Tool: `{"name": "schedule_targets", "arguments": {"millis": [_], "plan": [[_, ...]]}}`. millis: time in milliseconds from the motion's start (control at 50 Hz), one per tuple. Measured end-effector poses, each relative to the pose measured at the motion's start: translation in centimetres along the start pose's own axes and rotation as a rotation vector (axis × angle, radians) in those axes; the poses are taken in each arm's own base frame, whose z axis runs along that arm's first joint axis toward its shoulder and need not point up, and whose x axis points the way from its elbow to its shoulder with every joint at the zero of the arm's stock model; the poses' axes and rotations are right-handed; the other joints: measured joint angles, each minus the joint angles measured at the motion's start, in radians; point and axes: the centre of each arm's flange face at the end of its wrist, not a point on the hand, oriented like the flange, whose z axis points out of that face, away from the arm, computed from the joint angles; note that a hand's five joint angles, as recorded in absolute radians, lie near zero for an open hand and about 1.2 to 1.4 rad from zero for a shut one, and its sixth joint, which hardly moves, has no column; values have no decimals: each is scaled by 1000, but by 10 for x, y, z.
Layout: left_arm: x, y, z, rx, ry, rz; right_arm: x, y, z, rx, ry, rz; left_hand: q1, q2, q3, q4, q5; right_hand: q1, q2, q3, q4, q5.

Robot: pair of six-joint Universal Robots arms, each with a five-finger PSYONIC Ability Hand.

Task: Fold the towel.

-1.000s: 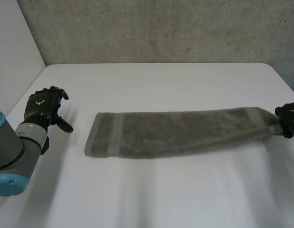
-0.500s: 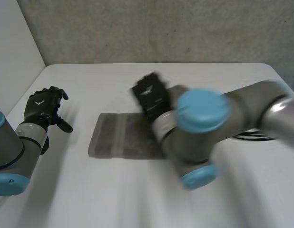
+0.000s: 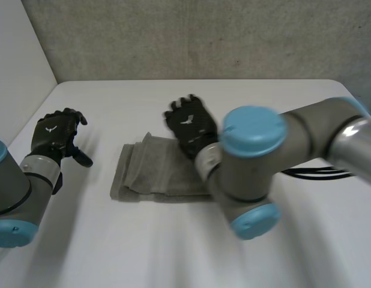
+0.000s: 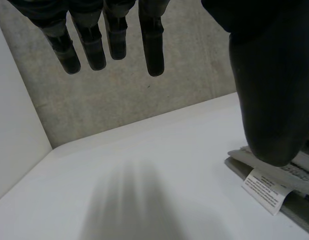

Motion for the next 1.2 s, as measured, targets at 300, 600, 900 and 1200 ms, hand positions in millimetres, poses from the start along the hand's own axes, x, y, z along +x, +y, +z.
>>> {"name": "schedule_targets", "arguments": {"millis": [300,600,900,1200], "plan": [[50,10,-22,-37,226,23,57,95,-56,-292,-15,280,0,0,0,0,0,54,30,39,32,63],[80,23,-35,-55,356,85,55,134,-60,-286,51,416,0,0,0,0,0,405,382,398,384,414],[79,27,-38,-62,352,110,44,136,-59,-284,20,584,0,0,0,0,0,414,386,407,397,408],[78,27,-37,-61,351,108,42,137,-59,-281,26,614,0,0,0,0,0,1033,1039,1058,1044,1063]]}}
